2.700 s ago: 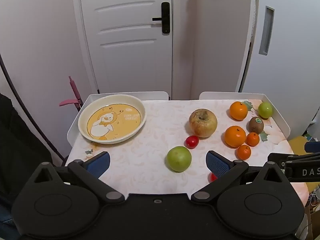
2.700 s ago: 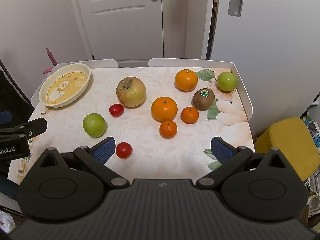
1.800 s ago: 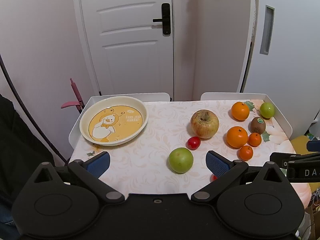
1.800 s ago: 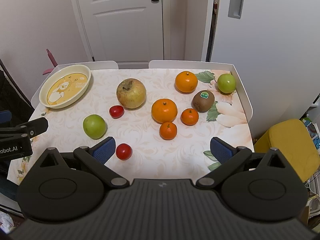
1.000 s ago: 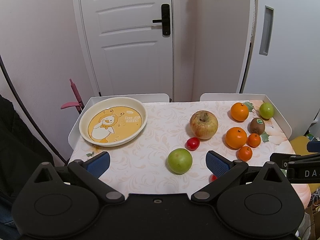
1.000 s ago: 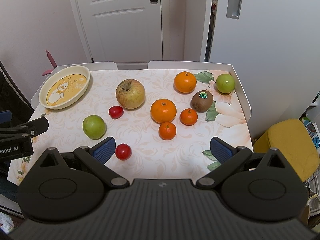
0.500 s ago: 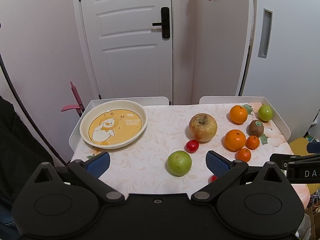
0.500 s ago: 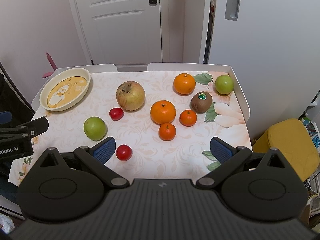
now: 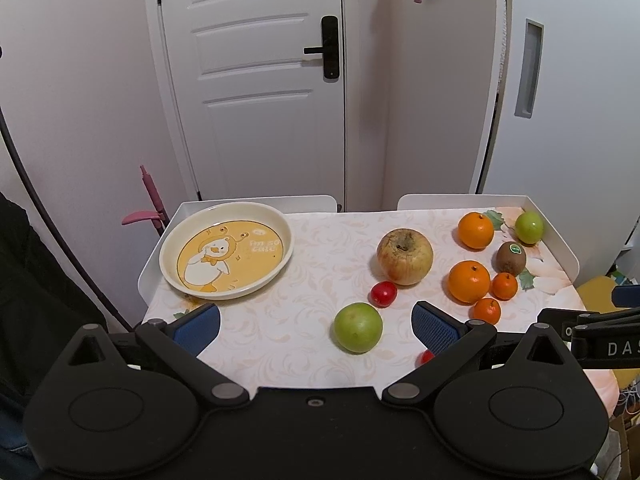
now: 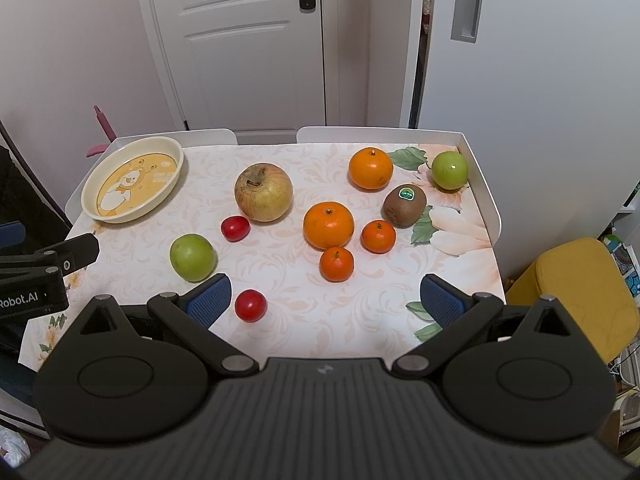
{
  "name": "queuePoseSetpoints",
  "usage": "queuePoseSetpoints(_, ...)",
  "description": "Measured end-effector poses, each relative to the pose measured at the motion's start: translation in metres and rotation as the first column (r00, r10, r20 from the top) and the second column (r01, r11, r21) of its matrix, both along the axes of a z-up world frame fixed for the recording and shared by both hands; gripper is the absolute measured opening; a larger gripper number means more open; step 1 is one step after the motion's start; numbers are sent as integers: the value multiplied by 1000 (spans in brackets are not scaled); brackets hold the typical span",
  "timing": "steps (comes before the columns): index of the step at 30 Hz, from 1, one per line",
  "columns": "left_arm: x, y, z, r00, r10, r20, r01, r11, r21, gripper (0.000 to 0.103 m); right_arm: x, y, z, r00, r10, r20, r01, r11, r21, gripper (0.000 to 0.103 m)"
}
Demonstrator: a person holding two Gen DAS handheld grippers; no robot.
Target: Organize fruits
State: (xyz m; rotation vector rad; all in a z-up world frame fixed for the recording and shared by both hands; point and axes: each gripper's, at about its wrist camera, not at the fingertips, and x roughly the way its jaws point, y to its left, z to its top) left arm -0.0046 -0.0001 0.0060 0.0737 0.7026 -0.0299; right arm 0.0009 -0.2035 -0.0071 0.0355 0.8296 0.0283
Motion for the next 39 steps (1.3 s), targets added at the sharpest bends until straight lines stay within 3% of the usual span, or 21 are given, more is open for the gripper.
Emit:
queuePoseSetpoints(25, 14, 9, -1, 999, -33, -14, 33, 999, -11, 103, 2, 2, -1, 1000, -12, 15, 12, 999, 30, 103)
queuePoseSetpoints(32, 30, 13, -22, 991, -127, -44, 127, 992, 5, 103, 8, 6, -31, 998, -53, -12, 54, 998, 33, 103)
queuePoseSetpoints(39, 51, 13, -64, 976, -207, -70, 209, 978, 20, 101, 21, 4, -70, 994, -107, -13, 107, 994, 28, 103)
